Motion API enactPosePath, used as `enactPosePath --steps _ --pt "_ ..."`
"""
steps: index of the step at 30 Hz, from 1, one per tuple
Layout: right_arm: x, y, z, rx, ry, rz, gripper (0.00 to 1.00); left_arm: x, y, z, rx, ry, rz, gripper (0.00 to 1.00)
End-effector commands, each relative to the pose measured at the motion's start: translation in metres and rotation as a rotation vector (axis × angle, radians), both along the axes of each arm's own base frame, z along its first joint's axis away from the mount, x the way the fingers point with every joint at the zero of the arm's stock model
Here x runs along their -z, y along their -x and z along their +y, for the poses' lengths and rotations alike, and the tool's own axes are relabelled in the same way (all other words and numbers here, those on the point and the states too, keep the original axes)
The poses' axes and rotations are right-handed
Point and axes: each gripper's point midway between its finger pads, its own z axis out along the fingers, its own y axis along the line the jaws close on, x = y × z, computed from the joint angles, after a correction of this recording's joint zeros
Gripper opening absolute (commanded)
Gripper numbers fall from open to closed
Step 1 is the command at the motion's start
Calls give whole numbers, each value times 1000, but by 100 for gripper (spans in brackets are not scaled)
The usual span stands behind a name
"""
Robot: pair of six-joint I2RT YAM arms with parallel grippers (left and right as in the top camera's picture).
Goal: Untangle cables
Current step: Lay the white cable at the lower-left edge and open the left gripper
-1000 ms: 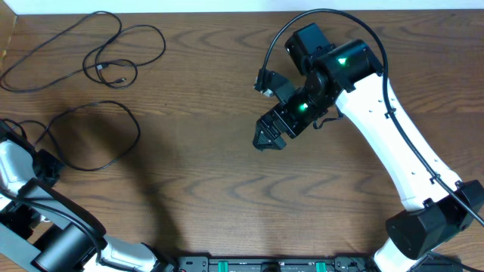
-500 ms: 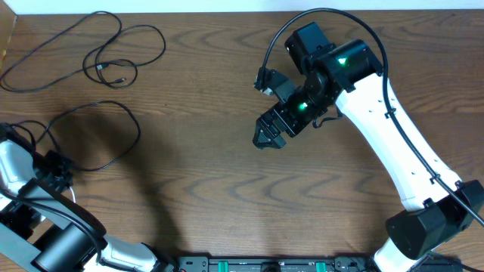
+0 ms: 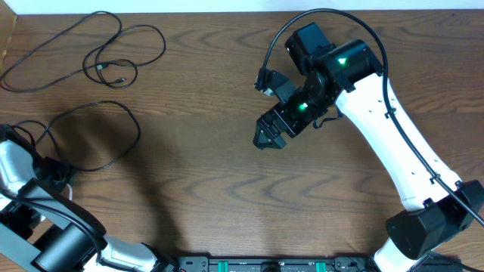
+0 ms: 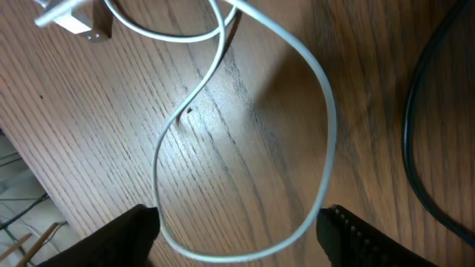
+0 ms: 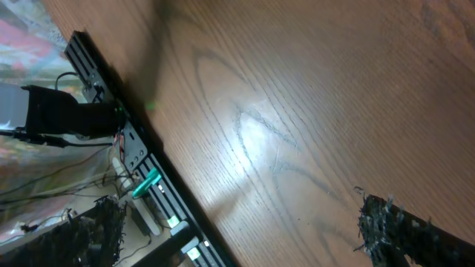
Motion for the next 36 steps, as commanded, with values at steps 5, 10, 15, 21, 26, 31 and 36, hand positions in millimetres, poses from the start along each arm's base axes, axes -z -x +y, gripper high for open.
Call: enactPosePath --steps 5,10,15,21,26,31,36 --pt "-3 2 1 3 -3 -5 99 2 1 2 -2 -12 12 74" --pt "-3 1 2 4 -5 -9 99 1 -1 4 27 -12 10 74" --pt "-3 -1 2 10 -4 -18 99 -17 -18 10 60 -37 -64 72" --pt "-5 -10 7 119 -15 12 99 -66 -83 -18 172 -4 -363 69" --pt "-4 -12 6 208 4 56 99 -119 -142 -91 401 81 -638 70" --pt "4 -20 -26 433 177 55 99 -157 -152 -200 691 178 -717 70" --pt "-24 -12 -40 493 150 -3 97 -189 -134 -286 973 191 -756 70"
